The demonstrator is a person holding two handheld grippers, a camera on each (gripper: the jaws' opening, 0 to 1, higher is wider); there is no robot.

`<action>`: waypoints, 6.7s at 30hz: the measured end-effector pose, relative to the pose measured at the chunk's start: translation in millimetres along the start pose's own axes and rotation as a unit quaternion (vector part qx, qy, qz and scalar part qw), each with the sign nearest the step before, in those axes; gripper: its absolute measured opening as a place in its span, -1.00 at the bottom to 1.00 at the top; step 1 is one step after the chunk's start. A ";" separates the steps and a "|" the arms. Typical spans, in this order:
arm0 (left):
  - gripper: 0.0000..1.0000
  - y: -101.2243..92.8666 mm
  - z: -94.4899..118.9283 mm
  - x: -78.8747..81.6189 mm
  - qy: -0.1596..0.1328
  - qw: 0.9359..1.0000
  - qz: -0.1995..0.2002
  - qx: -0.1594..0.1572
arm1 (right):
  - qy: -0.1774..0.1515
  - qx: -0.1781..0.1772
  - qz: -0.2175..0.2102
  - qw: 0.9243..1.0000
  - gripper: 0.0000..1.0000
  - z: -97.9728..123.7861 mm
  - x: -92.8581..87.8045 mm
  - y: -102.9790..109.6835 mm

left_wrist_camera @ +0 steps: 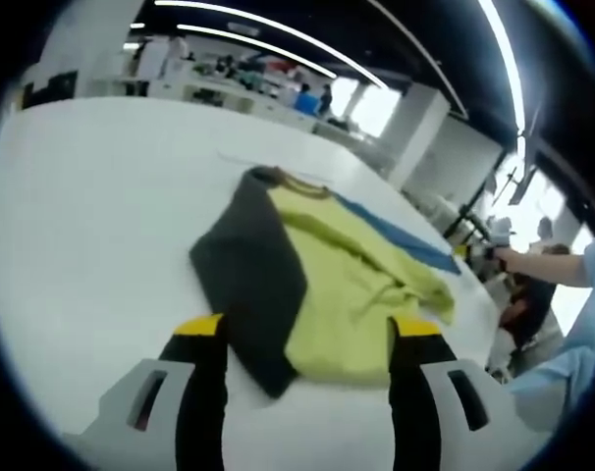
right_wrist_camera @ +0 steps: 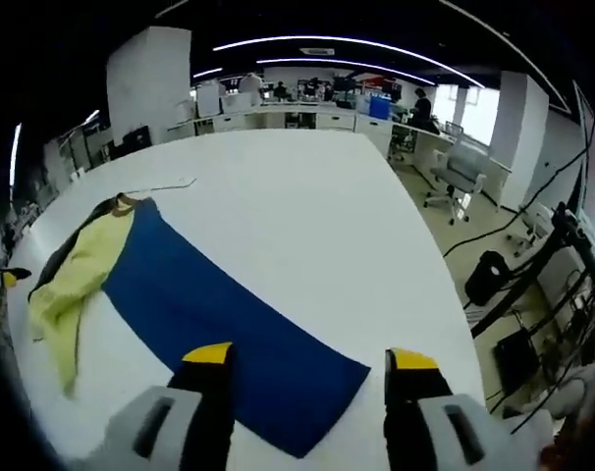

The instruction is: Fold the garment on the visible template until the final outline fits inside the template.

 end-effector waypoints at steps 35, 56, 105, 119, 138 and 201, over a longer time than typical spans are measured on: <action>-0.04 22.1 1.4 -8.7 0.026 0.999 0.001 0.025 | -0.070 0.249 0.010 0.966 0.87 42.3 29.9 122.8; -0.58 26.2 -2.3 -23.5 0.032 0.986 0.157 0.055 | -0.067 0.254 0.006 0.965 0.71 51.1 27.9 126.2; -1.00 -91.9 -134.9 -42.1 0.091 0.994 0.045 -0.049 | -0.046 0.234 -0.022 0.971 0.55 68.5 0.9 117.6; -0.69 -107.6 -110.9 -19.1 0.051 0.994 0.040 -0.087 | -0.047 0.237 -0.026 0.970 0.54 66.6 -0.4 123.5; -0.42 -44.0 -63.4 -2.1 0.040 0.998 0.032 -0.022 | -0.042 0.241 -0.034 0.969 0.53 68.5 -5.3 126.7; -0.06 -74.8 -42.5 -34.5 0.081 0.991 0.045 -0.098 | -0.041 0.237 -0.043 0.970 0.49 72.6 -9.8 132.9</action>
Point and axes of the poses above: the point that each gripper's makers call its tool centre point, and the gripper's own axes: z roughly backward along the fingers, y roughly to its left, x roughly out of its top, the point moved 8 cm from there along z, roughly backward along the fingers, and after that the axes turned 12 degrees about -y, right-handed, at the moved point
